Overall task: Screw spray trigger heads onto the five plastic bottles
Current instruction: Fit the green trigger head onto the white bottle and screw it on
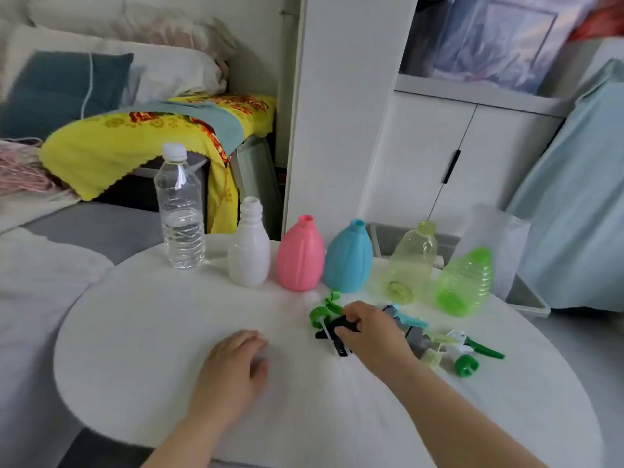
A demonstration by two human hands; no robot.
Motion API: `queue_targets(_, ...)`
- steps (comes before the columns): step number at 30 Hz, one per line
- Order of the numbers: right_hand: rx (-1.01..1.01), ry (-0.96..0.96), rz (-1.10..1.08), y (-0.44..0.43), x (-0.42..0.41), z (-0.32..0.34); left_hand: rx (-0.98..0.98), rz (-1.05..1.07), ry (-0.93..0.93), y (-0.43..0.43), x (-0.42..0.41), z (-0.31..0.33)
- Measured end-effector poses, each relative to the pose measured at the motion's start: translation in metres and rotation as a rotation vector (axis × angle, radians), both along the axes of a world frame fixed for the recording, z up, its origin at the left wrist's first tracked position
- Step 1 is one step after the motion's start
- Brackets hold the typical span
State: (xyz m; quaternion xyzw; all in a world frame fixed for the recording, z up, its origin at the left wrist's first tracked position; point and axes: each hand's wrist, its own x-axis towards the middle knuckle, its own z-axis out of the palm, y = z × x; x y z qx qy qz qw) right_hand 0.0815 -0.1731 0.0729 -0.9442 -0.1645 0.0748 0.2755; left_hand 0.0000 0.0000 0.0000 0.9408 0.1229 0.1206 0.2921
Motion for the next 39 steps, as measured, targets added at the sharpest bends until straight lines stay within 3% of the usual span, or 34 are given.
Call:
queue_targets(12,-0.36,-0.099,-0.027,0.072,0.028,-0.02,-0.033,0.111,-0.045,0.025,0.03,-0.007)
queue_targets(18,-0.287,-0.041,-0.101,0.073,0.034,-0.023,-0.118,0.082,-0.061,0.028,0.032,-0.004)
queue_targets(24,0.15,0.168,-0.128,0.055,0.037,-0.009,-0.44,0.13,-0.172,0.038,0.033,0.004)
queue_targets(28,0.745,0.394,-0.132,0.035,0.038,0.009,-0.529,0.226,-0.283,0.05,0.052,0.013)
queue_targets(32,1.179,0.426,-0.118,0.01,0.047,0.024,-0.517,0.264,-0.331,0.063,0.077,0.021)
queue_targets(35,1.347,0.429,-0.138,-0.004,0.055,0.028,-0.506,0.252,-0.319,0.07,0.094,0.02)
queue_targets(39,1.361,0.412,-0.153,-0.014,0.065,0.023,-0.52,0.15,-0.322,0.072,0.113,0.015)
